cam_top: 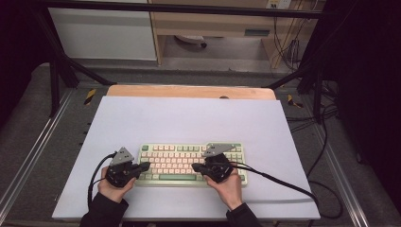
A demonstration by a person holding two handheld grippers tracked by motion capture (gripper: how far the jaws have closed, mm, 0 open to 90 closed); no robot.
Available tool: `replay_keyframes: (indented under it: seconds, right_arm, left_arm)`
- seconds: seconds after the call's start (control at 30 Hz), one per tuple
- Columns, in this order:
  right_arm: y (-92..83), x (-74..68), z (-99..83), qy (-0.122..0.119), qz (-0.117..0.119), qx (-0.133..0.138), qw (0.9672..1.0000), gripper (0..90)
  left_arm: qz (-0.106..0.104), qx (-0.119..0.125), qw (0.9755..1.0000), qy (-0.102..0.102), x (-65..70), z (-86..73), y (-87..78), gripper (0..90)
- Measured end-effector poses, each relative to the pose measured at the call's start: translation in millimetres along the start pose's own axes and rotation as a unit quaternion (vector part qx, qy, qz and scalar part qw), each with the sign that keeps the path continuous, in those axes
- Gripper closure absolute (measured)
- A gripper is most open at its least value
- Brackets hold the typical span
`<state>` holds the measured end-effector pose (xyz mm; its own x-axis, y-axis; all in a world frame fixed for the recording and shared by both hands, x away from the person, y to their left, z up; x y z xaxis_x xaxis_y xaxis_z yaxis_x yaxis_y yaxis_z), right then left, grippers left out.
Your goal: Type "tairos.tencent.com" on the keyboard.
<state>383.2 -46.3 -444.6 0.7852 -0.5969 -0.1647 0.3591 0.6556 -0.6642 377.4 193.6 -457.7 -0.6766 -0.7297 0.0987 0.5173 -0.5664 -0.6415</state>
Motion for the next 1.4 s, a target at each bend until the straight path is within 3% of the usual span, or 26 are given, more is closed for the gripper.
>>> replay_keyframes:
  seconds: [0.33, 0.9, 1.23, 1.4]
  right_arm:
    - [20.2, -8.7, 4.4, 0.002, 0.013, -0.007, 0.9999, 90.0]
    - [43.7, -11.2, -0.4, 0.003, 0.010, -0.024, 0.9997, 90.0]
    - [38.6, -12.4, 2.1, -0.002, 0.016, -0.015, 0.9998, 90.0]
    - [27.8, -10.7, 4.7, -0.013, 0.003, -0.013, 0.9998, 90.0]
  left_arm:
    - [0.000, 0.001, 1.0000, 0.000, -0.5, 0.1, 0.1, 90.0]
    - [-0.001, -0.001, 1.0000, -0.001, -0.3, -0.5, 1.3, 90.0]
    - [-0.002, -0.001, 1.0000, -0.001, -0.4, -0.8, 1.6, 90.0]
    - [-0.002, 0.000, 1.0000, -0.001, -0.4, -0.4, 1.0, 90.0]
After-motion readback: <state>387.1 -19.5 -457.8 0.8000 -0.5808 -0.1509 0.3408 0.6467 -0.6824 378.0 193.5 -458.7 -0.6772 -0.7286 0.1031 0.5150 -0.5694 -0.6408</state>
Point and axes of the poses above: each handheld gripper's, and its own axes: y roughly forward along the jaws, z roughly out of its top, x roughly to its right, the point moved 6 cm from there along y, roughly forward along the jaws, and after that the axes turned 3 degrees about -x, right-handed, at the moved point
